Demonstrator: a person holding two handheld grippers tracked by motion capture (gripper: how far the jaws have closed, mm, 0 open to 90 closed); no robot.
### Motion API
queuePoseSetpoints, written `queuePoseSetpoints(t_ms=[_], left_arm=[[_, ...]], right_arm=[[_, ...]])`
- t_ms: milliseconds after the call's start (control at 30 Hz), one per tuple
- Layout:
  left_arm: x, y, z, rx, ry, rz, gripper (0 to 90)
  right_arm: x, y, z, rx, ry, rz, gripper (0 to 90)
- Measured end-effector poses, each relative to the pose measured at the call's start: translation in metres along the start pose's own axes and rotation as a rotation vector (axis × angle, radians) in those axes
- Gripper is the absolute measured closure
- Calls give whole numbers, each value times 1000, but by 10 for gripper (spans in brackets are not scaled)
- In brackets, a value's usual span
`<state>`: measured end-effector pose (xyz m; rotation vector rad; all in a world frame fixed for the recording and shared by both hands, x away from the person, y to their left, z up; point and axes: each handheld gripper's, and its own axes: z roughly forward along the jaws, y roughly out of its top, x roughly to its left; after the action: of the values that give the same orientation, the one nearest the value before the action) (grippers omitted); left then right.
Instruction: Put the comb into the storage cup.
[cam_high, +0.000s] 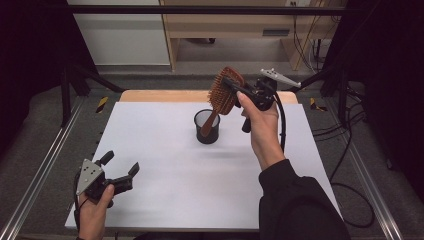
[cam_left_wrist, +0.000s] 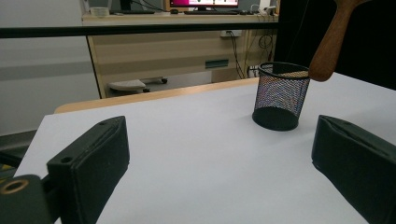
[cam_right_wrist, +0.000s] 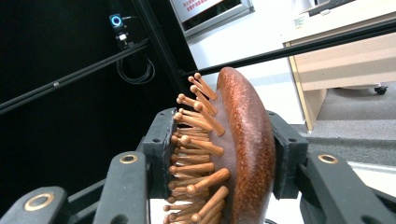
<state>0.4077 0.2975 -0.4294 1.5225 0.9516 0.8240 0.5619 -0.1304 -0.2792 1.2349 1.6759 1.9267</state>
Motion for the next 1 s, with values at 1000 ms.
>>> queuePoseSetpoints(t_ms=[1000], left_arm=[[2,-1,0,-6,-13,9,41]], right_arm=[[-6,22,24,-54,-27,24,515]])
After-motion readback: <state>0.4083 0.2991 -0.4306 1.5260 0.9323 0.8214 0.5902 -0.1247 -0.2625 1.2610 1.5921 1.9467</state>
